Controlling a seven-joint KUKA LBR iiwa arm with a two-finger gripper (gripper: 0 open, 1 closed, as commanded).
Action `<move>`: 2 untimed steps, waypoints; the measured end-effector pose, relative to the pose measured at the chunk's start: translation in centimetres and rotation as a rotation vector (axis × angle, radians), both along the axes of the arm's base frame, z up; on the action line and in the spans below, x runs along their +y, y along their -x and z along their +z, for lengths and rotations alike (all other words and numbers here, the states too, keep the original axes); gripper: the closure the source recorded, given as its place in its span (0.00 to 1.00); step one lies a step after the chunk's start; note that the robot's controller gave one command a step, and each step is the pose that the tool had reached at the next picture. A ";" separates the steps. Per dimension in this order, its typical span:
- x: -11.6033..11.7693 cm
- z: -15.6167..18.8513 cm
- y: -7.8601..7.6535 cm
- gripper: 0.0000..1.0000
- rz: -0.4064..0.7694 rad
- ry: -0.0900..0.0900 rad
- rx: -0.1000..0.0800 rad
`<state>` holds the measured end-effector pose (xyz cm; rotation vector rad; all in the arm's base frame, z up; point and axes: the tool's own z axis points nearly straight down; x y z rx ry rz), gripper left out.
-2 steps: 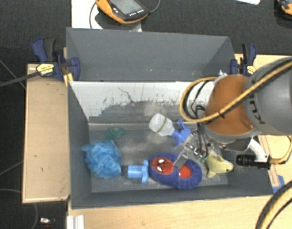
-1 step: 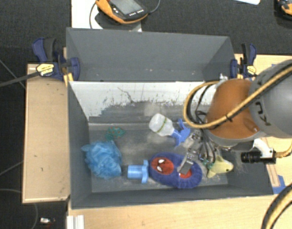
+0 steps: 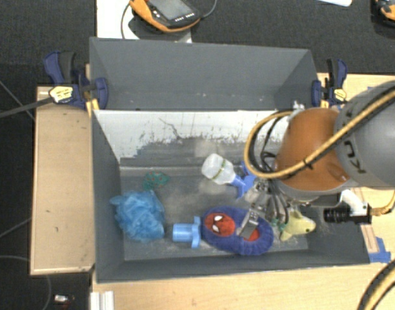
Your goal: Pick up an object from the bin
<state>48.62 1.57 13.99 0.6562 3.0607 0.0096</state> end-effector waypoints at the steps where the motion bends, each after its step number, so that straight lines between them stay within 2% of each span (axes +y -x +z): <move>1: 0.3 -0.4 0.5 0.00 0.159 0.003 0.003; 2: 2.3 0.1 0.1 0.00 0.134 0.001 -0.004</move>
Offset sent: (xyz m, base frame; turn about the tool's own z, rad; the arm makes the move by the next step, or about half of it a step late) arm -0.0012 0.0227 0.0008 -0.1335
